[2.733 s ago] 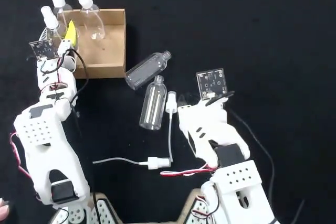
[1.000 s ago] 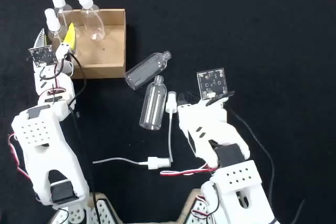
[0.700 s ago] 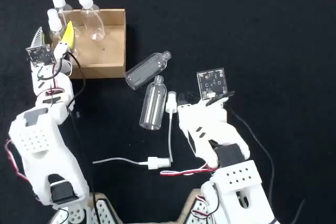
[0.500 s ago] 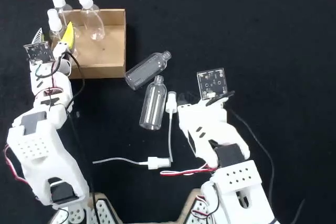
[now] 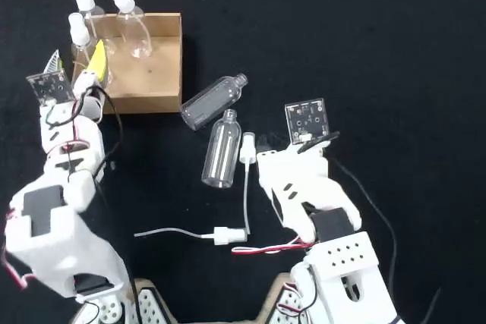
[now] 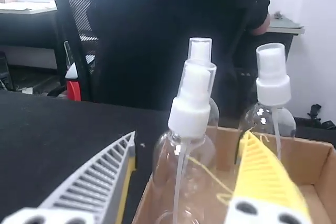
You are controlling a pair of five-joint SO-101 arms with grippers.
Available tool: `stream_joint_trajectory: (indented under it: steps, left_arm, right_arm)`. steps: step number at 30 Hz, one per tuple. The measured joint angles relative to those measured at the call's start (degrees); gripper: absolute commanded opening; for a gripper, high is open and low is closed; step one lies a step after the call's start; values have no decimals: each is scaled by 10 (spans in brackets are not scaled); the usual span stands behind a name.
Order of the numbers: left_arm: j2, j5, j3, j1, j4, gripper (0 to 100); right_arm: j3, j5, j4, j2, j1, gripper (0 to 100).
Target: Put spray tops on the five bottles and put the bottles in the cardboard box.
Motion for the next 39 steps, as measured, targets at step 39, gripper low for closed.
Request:
stream_joint_trajectory:
  steps: [39]
  left_arm:
    - [-510,-79,-15,-47,1049,296]
  right_arm:
    - [0,0,0,0,0,56]
